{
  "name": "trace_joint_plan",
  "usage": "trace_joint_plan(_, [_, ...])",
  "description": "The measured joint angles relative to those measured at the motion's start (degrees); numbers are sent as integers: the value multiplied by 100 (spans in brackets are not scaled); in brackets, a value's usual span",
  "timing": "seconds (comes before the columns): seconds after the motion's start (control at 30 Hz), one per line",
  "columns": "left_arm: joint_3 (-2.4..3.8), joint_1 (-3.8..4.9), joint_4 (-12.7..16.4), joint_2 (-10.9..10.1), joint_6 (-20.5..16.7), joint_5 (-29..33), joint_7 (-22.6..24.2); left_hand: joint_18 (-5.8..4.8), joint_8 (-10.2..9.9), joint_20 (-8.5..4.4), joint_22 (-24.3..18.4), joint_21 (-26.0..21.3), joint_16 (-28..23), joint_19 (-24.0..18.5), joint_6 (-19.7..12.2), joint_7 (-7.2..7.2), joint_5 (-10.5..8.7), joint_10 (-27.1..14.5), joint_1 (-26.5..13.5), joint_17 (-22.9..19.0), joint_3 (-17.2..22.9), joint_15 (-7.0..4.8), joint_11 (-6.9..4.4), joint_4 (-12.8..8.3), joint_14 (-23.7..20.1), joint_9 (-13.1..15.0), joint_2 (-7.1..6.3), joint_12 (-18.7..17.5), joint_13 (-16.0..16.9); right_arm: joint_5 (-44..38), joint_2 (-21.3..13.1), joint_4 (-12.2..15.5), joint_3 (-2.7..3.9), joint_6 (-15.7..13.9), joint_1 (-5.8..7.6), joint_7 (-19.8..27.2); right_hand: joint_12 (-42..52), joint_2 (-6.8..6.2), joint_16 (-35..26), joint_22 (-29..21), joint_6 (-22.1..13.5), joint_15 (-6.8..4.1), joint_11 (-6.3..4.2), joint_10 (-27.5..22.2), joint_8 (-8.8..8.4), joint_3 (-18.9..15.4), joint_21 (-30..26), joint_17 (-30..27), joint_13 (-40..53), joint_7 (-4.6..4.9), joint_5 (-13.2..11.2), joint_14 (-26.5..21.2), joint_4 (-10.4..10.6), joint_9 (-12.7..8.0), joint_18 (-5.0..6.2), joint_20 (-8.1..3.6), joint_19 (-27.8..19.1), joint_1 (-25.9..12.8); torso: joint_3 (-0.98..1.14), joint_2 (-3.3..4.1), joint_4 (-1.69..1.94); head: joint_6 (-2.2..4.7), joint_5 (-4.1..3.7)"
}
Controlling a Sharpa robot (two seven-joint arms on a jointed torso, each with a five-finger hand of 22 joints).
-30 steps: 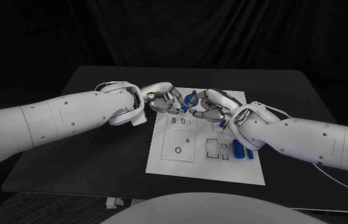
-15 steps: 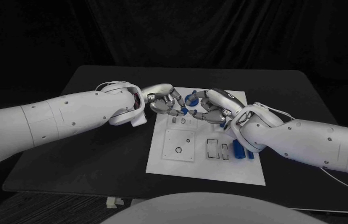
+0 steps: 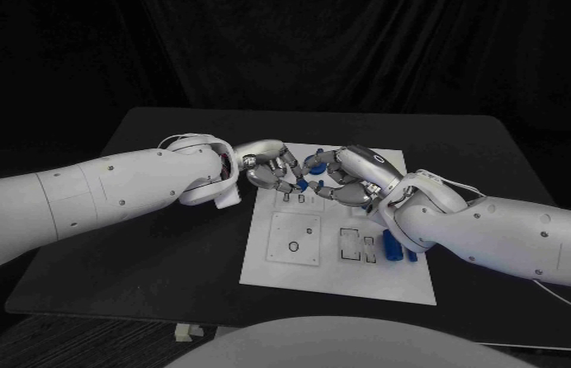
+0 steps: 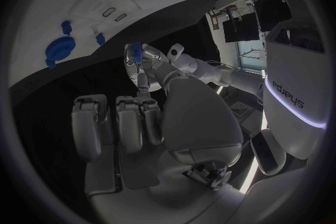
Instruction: Assemble the parts on the task board
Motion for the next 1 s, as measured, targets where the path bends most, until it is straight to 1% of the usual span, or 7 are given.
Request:
trace_joint_plan(0.13, [0,0,0,0,14,0,-14,0,0,0,0,0,0,0,0,0,23,0,0,0,0,0,0,0,0,0,0,0,0,-39,15,-47,0,37,0,1,0,0,0,0,83,0,-2,-2,38,60,0,0,0,6,134,0,-4,-17,0,0,0,0,1,1,4,0,-7])
trace_joint_plan(0.2, [0,0,0,0,17,0,-18,0,0,0,0,0,0,0,0,0,24,0,-1,0,0,0,0,0,0,0,-1,0,0,-51,24,-67,0,62,0,-1,0,0,0,0,111,0,-2,-2,65,76,0,0,0,35,201,0,-20,-28,0,0,0,0,1,1,7,0,-8])
trace_joint_plan(0.3, [0,0,0,-1,21,0,-21,0,0,0,0,0,0,0,0,0,26,0,-8,0,-1,0,0,0,0,0,-8,0,0,-68,40,-103,0,120,0,-12,0,0,0,0,132,0,-2,-2,70,99,0,0,0,14,242,0,3,-37,0,0,0,0,1,0,8,0,-9])
trace_joint_plan(0.8, [-2,0,3,-3,22,-2,-22,0,0,0,0,0,0,0,0,0,27,0,-6,-1,18,0,0,-18,0,0,-6,0,0,-99,98,-203,2,410,0,-117,0,0,0,-1,131,0,-1,-2,70,130,0,0,0,13,266,0,4,-87,0,0,0,0,-5,-4,18,0,-20])
trace_joint_plan(0.87, [-4,0,1,-3,22,-4,-26,1,0,0,0,0,0,0,0,0,27,0,-6,-1,33,0,0,-14,0,0,-6,0,0,-100,104,-203,4,427,0,-122,0,0,0,-1,95,0,-1,-2,18,171,0,0,0,43,266,0,-6,-132,0,0,0,0,-5,-5,17,0,-18])
trace_joint_plan(0.93, [-5,0,-1,-3,22,-5,-29,0,0,0,0,0,0,0,0,0,27,0,-6,-1,39,1,0,-8,0,0,-6,0,0,-100,107,-203,4,440,0,-125,0,0,0,-1,58,0,-1,-2,-46,209,0,0,0,23,266,0,13,-192,0,0,0,0,-5,-5,17,0,-14])
trace_joint_plan(1.0, [-5,0,-3,-3,23,-6,-33,0,0,0,0,0,0,0,0,0,26,0,-5,-1,39,1,0,-8,0,0,-5,0,0,-101,109,-201,4,451,0,-128,0,0,0,-1,58,0,-1,-2,-59,225,0,0,0,23,265,0,4,-224,0,0,0,0,-5,-6,16,0,-11])
